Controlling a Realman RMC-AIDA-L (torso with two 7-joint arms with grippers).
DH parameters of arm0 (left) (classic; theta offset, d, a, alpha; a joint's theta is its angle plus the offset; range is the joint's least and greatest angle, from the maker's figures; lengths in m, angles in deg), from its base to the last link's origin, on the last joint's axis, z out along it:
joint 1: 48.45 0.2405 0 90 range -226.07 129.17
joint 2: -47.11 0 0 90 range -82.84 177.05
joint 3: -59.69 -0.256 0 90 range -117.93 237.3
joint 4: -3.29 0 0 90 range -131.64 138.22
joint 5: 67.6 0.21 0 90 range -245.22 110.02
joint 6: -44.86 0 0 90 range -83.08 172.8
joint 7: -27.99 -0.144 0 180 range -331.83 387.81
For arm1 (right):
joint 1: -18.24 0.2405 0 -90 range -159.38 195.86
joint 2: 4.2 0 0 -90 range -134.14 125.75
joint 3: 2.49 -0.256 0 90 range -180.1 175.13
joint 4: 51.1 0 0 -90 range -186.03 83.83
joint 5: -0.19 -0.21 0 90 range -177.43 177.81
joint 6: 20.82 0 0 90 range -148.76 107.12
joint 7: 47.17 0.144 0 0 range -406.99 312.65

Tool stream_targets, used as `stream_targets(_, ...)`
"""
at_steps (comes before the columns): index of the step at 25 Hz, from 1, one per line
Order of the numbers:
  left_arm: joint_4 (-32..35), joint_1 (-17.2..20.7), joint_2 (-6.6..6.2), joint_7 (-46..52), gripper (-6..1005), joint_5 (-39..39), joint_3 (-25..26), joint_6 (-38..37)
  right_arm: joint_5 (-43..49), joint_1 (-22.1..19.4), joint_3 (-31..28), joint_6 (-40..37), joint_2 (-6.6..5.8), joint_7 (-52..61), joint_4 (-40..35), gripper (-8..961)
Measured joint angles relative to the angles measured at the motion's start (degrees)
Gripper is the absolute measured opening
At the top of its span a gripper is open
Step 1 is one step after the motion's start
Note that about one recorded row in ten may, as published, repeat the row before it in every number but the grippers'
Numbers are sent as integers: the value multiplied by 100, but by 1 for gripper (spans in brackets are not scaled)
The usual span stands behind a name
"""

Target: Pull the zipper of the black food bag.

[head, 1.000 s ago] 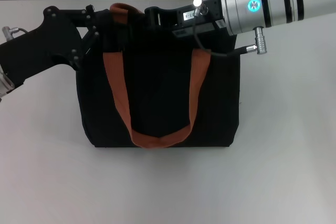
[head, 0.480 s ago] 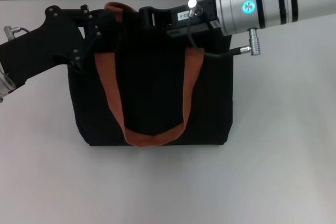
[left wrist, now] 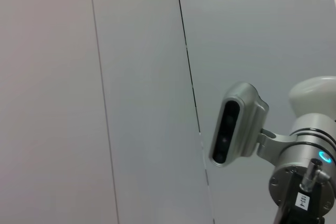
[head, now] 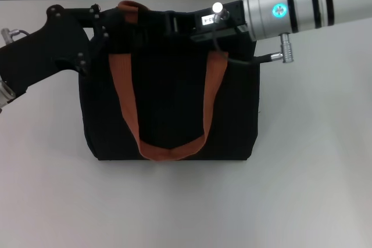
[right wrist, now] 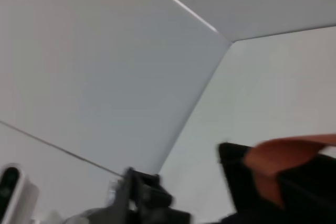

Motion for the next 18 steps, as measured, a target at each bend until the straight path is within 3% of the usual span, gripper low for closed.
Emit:
stream_targets(5, -2, 43, -27, 0, 157, -89, 2, 36, 495, -422, 7, -58, -6, 531, -766, 13)
stream_targets(7, -2, 57, -39, 0, 159, -113, 52, 121, 799, -963, -1, -240, -15, 1035, -1666, 17)
stream_targets(10, -2, 62, -41, 0, 161, -114, 61, 146, 884, -1117, -15, -299, -17, 1162, -1916, 23)
stream_targets(11, -1, 68, -46, 0, 162, -116, 64, 188, 1038, -1408, -52, -413, -19, 1369, -2406, 25)
stream_targets(18, 1, 76, -54, 0, 168, -116, 82, 264, 1136, -1977, -493, -779, -22, 1539, -3059, 39)
